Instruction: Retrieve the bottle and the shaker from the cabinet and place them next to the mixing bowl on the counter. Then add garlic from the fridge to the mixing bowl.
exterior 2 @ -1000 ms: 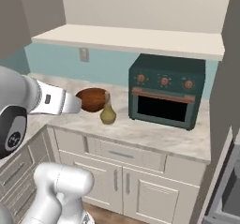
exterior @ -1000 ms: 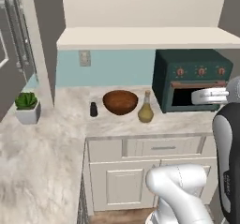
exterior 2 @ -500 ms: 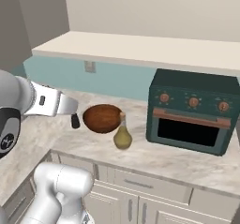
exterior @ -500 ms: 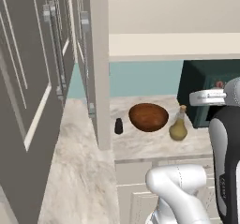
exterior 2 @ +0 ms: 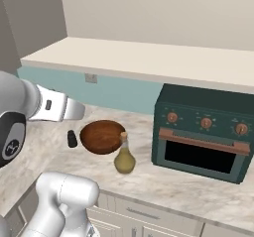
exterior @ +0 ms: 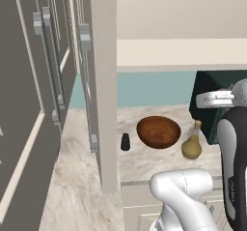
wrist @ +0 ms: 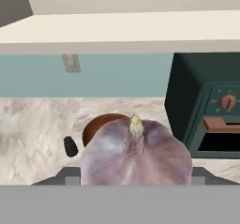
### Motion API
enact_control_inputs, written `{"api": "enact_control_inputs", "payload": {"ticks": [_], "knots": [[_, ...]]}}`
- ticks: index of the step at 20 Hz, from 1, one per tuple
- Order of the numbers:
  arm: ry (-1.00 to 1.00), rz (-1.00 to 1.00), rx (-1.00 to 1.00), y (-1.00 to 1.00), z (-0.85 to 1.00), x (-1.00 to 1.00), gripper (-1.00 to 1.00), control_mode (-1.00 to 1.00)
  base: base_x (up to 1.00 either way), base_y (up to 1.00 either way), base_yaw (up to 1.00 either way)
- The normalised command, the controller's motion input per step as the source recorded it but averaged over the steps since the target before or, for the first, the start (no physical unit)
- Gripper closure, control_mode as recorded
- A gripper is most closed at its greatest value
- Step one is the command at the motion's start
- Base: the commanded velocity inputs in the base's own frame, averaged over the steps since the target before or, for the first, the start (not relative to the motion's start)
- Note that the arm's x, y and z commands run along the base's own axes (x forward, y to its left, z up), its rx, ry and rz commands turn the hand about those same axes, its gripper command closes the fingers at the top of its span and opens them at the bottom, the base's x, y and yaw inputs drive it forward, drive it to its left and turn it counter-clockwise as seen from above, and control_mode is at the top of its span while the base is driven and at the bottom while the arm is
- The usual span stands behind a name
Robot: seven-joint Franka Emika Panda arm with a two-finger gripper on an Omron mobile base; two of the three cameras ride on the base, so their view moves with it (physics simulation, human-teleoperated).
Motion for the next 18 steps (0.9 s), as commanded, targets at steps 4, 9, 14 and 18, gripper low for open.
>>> {"api": "enact_control_inputs", "payload": {"ticks": [4, 9, 14, 18], "knots": [[0.00, 0.00, 0.00, 0.00, 0.00, 0.00, 1.00, 1.00, 0.00, 0.00, 0.00], [0.00, 0.00, 0.00, 0.00, 0.00, 0.00, 1.00, 1.00, 0.00, 0.00, 0.00], [0.07, 0.00, 0.00, 0.03, -0.06, 0.00, 1.00, -1.00, 0.00, 0.00, 0.00], [0.39, 0.00, 0.00, 0.14, -0.13, 0.00, 1.00, -1.00, 0.00, 0.00, 0.00]]}}
